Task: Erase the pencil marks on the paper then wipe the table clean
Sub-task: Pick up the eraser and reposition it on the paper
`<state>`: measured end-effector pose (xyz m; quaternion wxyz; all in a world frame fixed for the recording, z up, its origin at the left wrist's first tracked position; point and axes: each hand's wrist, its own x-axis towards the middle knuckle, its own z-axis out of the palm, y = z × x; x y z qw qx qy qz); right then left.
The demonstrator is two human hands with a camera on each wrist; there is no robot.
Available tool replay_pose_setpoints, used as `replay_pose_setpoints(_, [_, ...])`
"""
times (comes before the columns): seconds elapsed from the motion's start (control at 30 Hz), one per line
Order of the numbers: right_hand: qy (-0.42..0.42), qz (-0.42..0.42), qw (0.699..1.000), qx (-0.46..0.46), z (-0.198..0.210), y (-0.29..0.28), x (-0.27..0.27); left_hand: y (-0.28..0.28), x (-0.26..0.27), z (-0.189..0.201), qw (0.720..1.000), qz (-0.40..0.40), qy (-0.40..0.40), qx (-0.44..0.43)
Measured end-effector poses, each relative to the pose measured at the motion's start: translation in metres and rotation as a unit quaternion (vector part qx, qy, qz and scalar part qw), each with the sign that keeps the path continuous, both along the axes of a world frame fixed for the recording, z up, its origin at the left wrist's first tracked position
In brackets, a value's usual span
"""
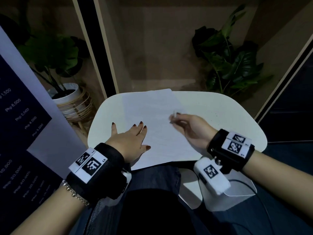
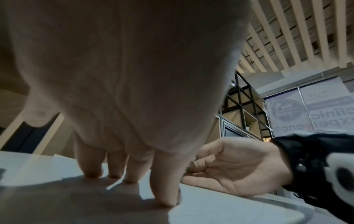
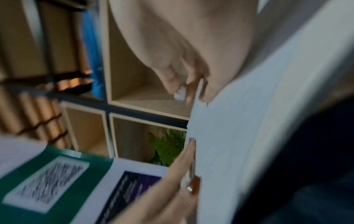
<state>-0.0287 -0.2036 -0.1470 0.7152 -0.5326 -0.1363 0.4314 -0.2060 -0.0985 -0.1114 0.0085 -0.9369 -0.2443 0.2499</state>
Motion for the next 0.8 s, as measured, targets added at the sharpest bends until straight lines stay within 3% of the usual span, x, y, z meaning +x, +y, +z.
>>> replay_pose_setpoints(0.07, [0.000, -0.134, 0.991, -0.009, 0.003, 0.007, 0.016, 0.000, 0.000, -0.001, 1.000, 0.001, 0.000, -0.001])
replay_pose_setpoints(0.13, [-0.012, -0.185, 0.982, -0.017, 0.005, 0.007, 0.025, 0.001, 0.000, -0.002, 1.000, 0.000, -0.001, -0.002])
replay_pose_setpoints(0.27, [-0.010, 0.075, 0.997, -0.009, -0.001, -0.006, 0.010, 0.001, 0.000, -0.001, 1.000, 0.004, -0.005, -0.013])
replay_pose_setpoints(0.3, [-0.014, 0.074, 0.997, -0.010, -0.002, -0.008, 0.009, 0.001, -0.001, 0.000, 1.000, 0.005, -0.006, -0.016])
replay_pose_setpoints(0.4, [-0.027, -0.076, 0.996, 0.037, 0.005, -0.015, 0.011, 0.001, -0.002, 0.002, 1.000, 0.016, -0.009, -0.024])
replay_pose_setpoints(0.43, [-0.042, -0.082, 0.995, 0.041, 0.008, -0.018, 0.011, 0.001, -0.003, 0.003, 0.999, 0.023, -0.008, -0.024])
replay_pose_setpoints(0.53, [-0.105, 0.053, 0.993, -0.009, 0.018, -0.038, 0.002, 0.003, -0.004, 0.004, 0.997, 0.069, -0.005, -0.013])
replay_pose_setpoints(0.63, [-0.210, 0.113, 0.970, -0.051, 0.028, -0.057, 0.000, 0.001, -0.003, 0.006, 0.996, 0.088, -0.026, 0.024])
replay_pose_setpoints(0.73, [-0.355, 0.138, 0.917, -0.120, 0.022, -0.066, 0.010, -0.009, 0.000, 0.008, 0.997, 0.022, -0.079, 0.013])
replay_pose_setpoints(0.8, [-0.387, 0.144, 0.901, -0.132, 0.012, -0.067, 0.016, -0.017, 0.004, 0.006, 0.992, -0.040, -0.114, -0.040])
